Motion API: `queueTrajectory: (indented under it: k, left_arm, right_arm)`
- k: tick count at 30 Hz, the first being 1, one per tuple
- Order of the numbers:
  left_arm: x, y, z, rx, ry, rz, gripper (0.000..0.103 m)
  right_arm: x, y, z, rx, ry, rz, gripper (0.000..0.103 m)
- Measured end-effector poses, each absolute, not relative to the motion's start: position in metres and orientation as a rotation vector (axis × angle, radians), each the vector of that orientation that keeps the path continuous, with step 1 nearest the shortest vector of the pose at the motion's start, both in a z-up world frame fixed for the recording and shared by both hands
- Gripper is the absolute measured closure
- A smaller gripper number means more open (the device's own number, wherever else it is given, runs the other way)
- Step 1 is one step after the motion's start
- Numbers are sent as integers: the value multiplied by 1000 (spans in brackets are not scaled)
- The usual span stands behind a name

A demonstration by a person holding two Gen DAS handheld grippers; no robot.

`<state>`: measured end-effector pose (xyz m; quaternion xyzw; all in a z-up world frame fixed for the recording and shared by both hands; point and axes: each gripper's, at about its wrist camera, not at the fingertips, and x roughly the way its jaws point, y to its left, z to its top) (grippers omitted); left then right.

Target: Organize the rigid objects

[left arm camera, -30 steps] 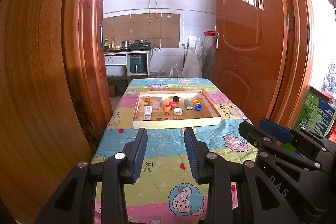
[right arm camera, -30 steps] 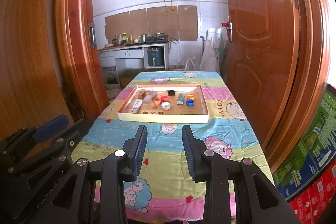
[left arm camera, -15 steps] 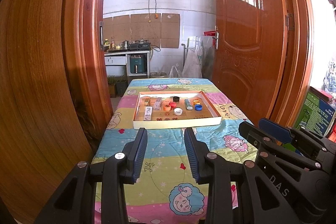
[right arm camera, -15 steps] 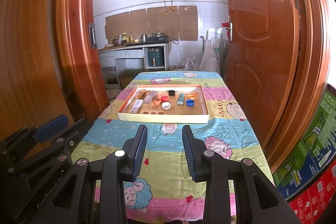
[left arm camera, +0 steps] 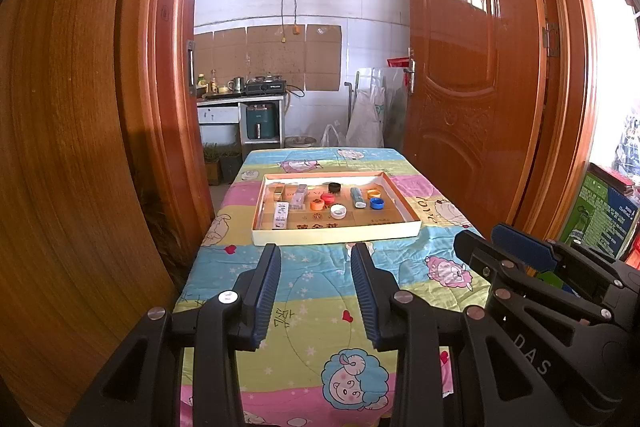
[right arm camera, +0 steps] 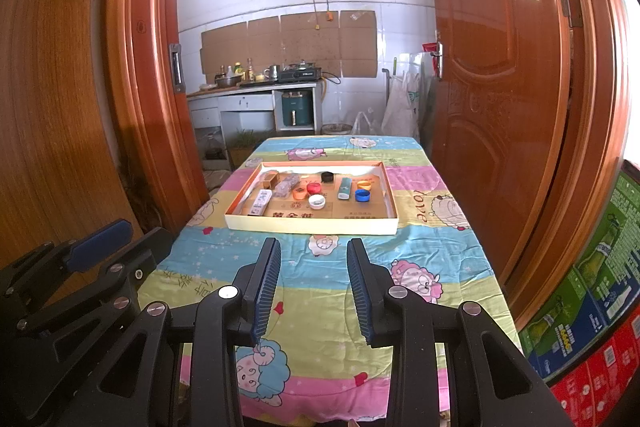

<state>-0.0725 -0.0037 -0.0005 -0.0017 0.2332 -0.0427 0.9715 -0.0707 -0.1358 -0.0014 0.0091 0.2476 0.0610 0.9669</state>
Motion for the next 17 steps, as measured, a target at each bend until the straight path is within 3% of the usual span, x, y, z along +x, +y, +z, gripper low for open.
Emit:
queueTrajectory:
  k: [17]
  left_arm:
    - [-74, -4, -1, -6, 471, -83, 67]
  right_arm:
    - [-71, -133, -3, 17, 504, 122, 68]
